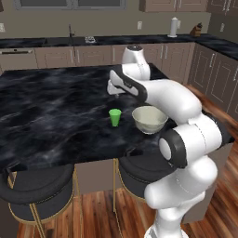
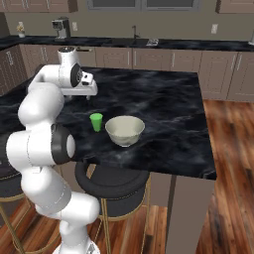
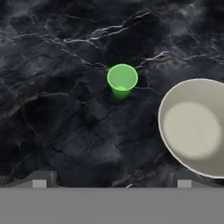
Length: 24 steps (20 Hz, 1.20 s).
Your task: Place the cup inside the bowl on the dining table and move the bowl to any counter.
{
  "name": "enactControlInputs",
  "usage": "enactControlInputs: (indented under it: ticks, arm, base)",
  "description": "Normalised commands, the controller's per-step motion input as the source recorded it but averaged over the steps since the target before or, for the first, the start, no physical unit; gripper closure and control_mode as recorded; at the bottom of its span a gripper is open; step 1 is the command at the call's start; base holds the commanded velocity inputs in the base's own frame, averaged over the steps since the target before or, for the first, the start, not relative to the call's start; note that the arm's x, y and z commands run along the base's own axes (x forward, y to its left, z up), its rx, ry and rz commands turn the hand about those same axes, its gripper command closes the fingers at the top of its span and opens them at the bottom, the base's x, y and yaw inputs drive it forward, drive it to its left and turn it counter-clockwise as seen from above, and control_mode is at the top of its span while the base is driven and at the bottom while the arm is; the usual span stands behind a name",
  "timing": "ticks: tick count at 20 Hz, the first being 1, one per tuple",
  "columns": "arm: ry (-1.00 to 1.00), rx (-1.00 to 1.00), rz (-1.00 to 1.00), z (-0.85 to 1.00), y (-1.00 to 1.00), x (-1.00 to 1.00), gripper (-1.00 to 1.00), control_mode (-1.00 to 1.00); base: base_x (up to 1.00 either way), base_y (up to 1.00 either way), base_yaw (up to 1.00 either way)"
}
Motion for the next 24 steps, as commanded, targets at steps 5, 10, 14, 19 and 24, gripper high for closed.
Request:
enactControlInputs:
  ticks: [5,10,14,19,24]
  arm:
    - [0.0,0.0,0.05,-0.08,0.24,0.44,-1.0,-1.0]
    - [0.0,0.0,0.0,-0.11,0.22,0.46,-1.0,-1.0]
    - [0.02,-0.01,0.0,-0.17,0.19,0.36,-1.0,-1.0]
    - [0.03,-0.04,0.0,-0.24,0.04,0.28,-1.0,-1.0]
    - [0.01,-0.05,0.0,-0.3,0.0,0.2,-1.0,-1.0]
  base:
    - [0.0,0.0,0.0]
    - [0.0,0.0,0.0]
    - [0.0,0.0,0.0]
    - [0.0,0.0,0.0]
    - [0.0,0.0,0.0]
